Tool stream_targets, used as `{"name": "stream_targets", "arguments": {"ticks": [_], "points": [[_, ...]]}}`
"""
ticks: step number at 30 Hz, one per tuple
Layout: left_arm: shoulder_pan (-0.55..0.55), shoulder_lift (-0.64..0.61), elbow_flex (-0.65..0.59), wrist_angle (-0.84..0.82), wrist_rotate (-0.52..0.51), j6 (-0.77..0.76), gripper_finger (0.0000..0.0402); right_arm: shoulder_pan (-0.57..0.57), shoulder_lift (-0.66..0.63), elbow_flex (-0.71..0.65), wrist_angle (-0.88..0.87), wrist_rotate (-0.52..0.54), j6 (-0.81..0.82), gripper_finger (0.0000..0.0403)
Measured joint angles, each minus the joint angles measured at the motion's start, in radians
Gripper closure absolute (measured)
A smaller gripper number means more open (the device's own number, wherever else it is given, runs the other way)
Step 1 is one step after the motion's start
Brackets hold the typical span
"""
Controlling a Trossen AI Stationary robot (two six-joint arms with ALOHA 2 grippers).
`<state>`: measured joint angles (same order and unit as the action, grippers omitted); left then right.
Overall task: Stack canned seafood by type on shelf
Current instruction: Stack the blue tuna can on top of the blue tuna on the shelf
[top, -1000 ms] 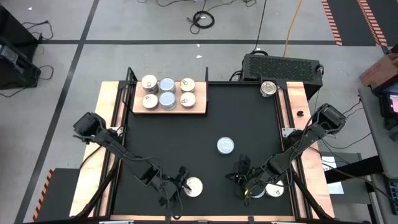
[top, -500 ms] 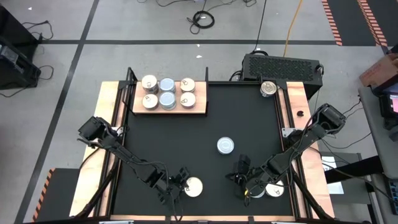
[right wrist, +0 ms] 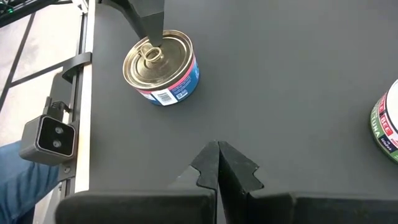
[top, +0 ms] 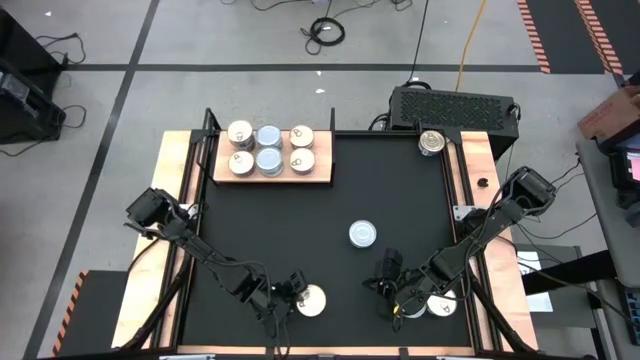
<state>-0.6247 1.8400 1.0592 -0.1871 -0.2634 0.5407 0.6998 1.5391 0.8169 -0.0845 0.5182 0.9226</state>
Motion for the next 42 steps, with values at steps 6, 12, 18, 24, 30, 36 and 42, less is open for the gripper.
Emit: {"name": "stream_targets", "arguments": {"ticks": [6,12,18,24,30,36,42], "points": [[0.001,0.000,0.000,-0.002,-0.028,-0.001,0.0359,0.000,0.000,0.000,0.000,0.000,0.000,0.0403],[0.001,-0.009,0.014,-0.022,-0.063,-0.011,0.0394,0.000,0.000,0.000,0.000,0.000,0.000,0.0403],[0.005,-0.066,0.058,-0.047,-0.109,-0.021,0.0399,0.000,0.000,0.000,0.000,0.000,0.000,0.0403],[0.034,-0.172,0.070,-0.152,-0.196,-0.153,0.0400,0.000,0.000,0.000,0.001,0.000,0.000,0.0403],[0.121,-0.317,0.071,-0.367,-0.228,-0.292,0.0401,0.000,0.000,0.000,-0.001,0.000,0.000,0.0403],[0.252,-0.462,0.053,-0.599,-0.263,-0.377,0.0401,0.000,0.000,0.000,-0.001,0.000,0.000,0.0403],[0.380,-0.670,-0.040,-0.672,-0.276,-0.403,0.0401,0.000,0.000,0.000,-0.003,0.000,-0.001,0.0403]]}}
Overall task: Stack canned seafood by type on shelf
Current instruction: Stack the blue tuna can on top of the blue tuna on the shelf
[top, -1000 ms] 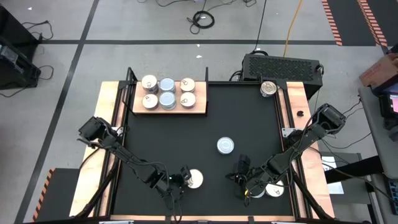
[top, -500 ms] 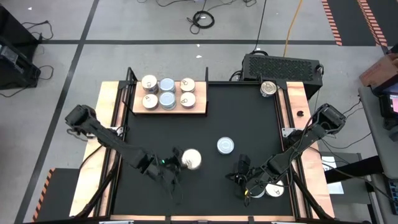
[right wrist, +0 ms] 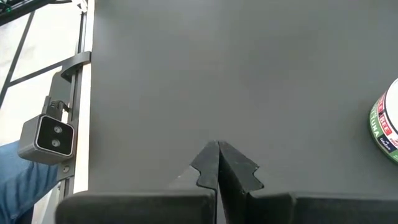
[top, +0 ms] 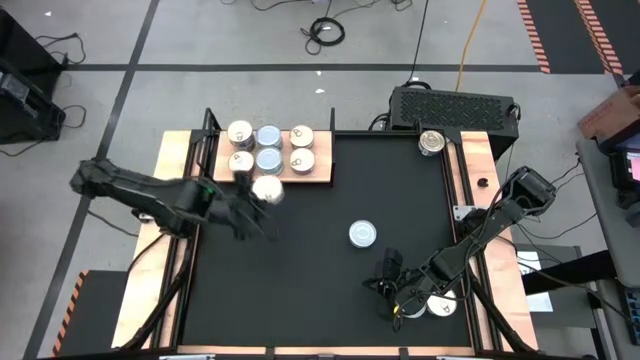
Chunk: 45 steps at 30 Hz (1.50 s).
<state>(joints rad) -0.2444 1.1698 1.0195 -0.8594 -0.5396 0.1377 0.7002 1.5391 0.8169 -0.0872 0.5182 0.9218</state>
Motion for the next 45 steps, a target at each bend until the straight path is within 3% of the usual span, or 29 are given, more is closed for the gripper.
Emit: {"name": "stream_targets", "arguments": {"ticks": [6,11,26,31,45], "points": [[0.160,-0.209,-0.105,-0.058,-0.025,-0.001,0.0401,0.000,0.000,0.000,0.000,0.000,-0.013,0.0403],[0.322,-0.306,-0.190,-0.073,0.004,0.042,0.0402,0.000,0.000,0.000,0.000,0.000,-0.018,0.0403],[0.710,-0.314,-0.307,0.082,0.193,0.309,0.0402,0.000,0.000,0.000,0.002,0.005,-0.018,0.0403],[0.780,-0.295,-0.307,0.107,0.272,0.335,0.0402,0.000,0.000,0.000,0.001,0.005,-0.026,0.0403],[0.819,-0.208,-0.307,0.152,0.314,0.362,0.0401,0.000,0.000,0.000,0.001,0.005,-0.026,0.0403]]}}
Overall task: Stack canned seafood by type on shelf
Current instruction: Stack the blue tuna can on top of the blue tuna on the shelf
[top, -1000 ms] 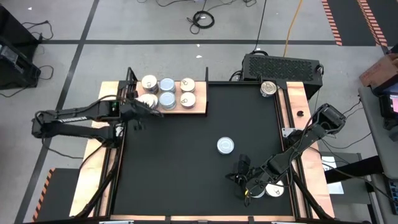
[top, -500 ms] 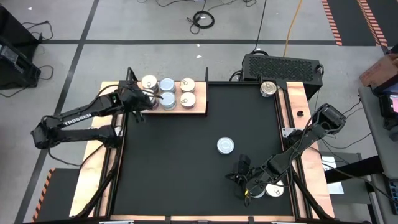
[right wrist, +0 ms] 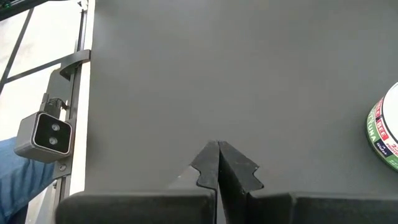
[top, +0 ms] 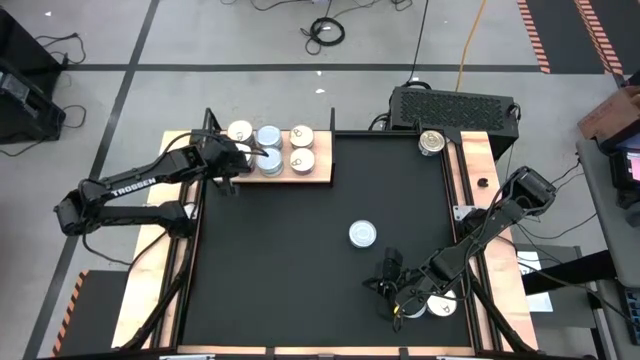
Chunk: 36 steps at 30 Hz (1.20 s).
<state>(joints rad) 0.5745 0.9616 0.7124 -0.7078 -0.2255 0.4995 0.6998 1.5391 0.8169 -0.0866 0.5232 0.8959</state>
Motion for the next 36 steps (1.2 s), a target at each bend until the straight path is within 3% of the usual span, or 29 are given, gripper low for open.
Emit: {"name": "stream_targets", "arguments": {"ticks": [15,23,31,36], "points": [[0.000,0.001,0.000,-0.003,0.031,-0.023,0.0339,0.000,0.000,0.000,0.000,0.000,0.004,0.0403],[-0.001,-0.029,0.039,-0.038,0.023,-0.074,0.0329,0.000,0.000,0.000,0.000,-0.001,0.005,0.0403],[-0.058,-0.069,0.092,-0.038,0.192,-0.260,0.0329,0.000,0.000,0.000,0.001,0.000,0.006,0.0403],[-0.172,-0.066,0.075,0.103,0.345,-0.362,0.0329,-0.003,0.000,0.000,0.001,0.001,0.005,0.0403]]}}
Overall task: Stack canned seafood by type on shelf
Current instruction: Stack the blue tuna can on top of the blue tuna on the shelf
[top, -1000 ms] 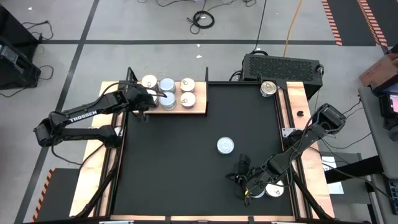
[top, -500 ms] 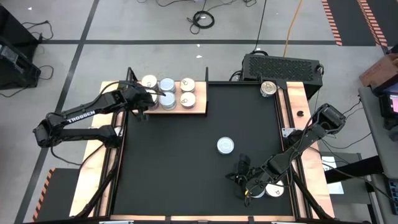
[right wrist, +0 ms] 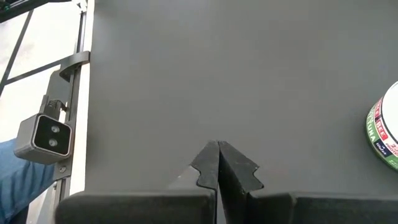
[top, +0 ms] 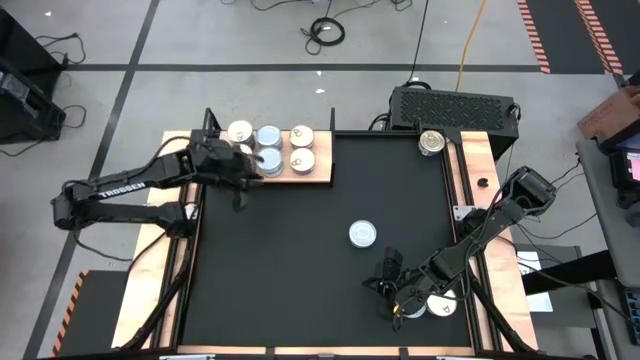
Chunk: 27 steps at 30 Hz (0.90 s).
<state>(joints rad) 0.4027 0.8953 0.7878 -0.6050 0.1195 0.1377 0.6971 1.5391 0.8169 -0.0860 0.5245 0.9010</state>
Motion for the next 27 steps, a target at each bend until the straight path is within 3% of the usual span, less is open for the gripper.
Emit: {"name": "stream_targets", "arguments": {"ticks": [7,11,14,21,27], "points": [[-0.274,0.071,-0.047,0.321,0.003,-0.028,0.0329,-0.016,0.000,0.000,-0.001,0.002,0.002,0.0403],[-0.424,0.170,-0.083,0.537,-0.054,-0.024,0.0329,-0.021,0.000,0.000,-0.037,0.011,0.006,0.0403],[-0.498,0.282,-0.085,0.651,-0.108,0.015,0.0329,-0.029,0.000,0.000,-0.118,0.074,0.065,0.0403],[-0.564,0.580,-0.086,0.951,-0.152,0.079,0.0329,-0.078,0.000,0.000,-0.321,0.103,0.201,0.0403],[-0.590,0.737,-0.086,1.210,-0.154,0.078,0.0329,-0.164,0.000,0.000,-0.366,0.103,0.122,0.0403]]}}
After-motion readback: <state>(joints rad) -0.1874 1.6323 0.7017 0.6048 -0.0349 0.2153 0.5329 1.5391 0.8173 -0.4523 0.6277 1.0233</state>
